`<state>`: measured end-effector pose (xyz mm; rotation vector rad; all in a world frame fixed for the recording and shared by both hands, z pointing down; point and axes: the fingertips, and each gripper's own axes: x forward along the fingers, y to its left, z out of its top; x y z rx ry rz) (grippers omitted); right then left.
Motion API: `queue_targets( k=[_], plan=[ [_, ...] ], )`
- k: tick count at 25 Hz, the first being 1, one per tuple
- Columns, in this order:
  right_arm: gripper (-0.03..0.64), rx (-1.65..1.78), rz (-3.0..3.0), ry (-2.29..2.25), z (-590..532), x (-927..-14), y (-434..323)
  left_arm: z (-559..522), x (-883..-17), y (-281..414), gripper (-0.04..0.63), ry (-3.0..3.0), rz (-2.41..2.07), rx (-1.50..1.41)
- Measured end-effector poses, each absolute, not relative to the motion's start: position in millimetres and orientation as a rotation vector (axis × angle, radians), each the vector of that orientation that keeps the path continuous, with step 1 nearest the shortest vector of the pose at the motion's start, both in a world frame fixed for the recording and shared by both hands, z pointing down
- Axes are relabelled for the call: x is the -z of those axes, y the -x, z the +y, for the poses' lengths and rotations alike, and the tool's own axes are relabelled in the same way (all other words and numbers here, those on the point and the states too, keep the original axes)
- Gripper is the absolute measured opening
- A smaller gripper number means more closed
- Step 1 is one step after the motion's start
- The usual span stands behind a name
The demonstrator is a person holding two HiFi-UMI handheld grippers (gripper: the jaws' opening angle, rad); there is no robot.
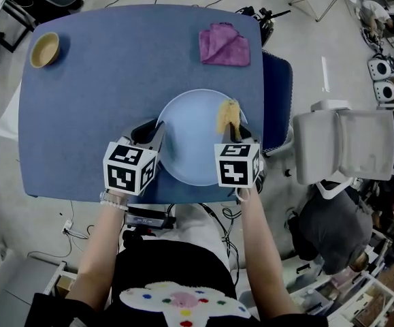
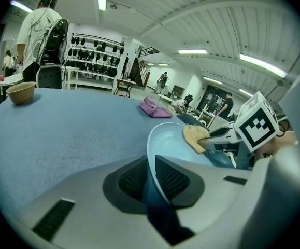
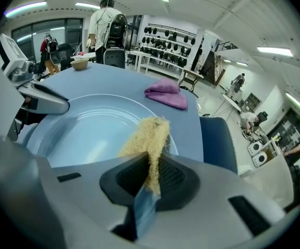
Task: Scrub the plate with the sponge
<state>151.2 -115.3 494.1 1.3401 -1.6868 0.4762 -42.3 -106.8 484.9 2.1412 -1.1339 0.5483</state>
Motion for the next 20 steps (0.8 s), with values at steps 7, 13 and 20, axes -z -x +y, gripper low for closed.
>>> queue_targets(
  k=[7,13,20],
  plan=[
    [0.041,-0.429,-1.705,-1.299,-125.8,-494.8,-146.1,-107.6,-484.7,41.2,0.054,-2.129,-1.148,-0.53],
    [0.041,-0.382,-1.742,-1.259,-135.1,-494.1,-135.7,-107.6,-484.4,41.0,0.051,-2.125,-1.159,-0.521],
    [0.041,-0.325,-1.773,-1.202,-144.6,-494.6,-116.9,-108.9,-484.9,42.0,0.051,-2.123,-1.15,-0.496]
  ],
)
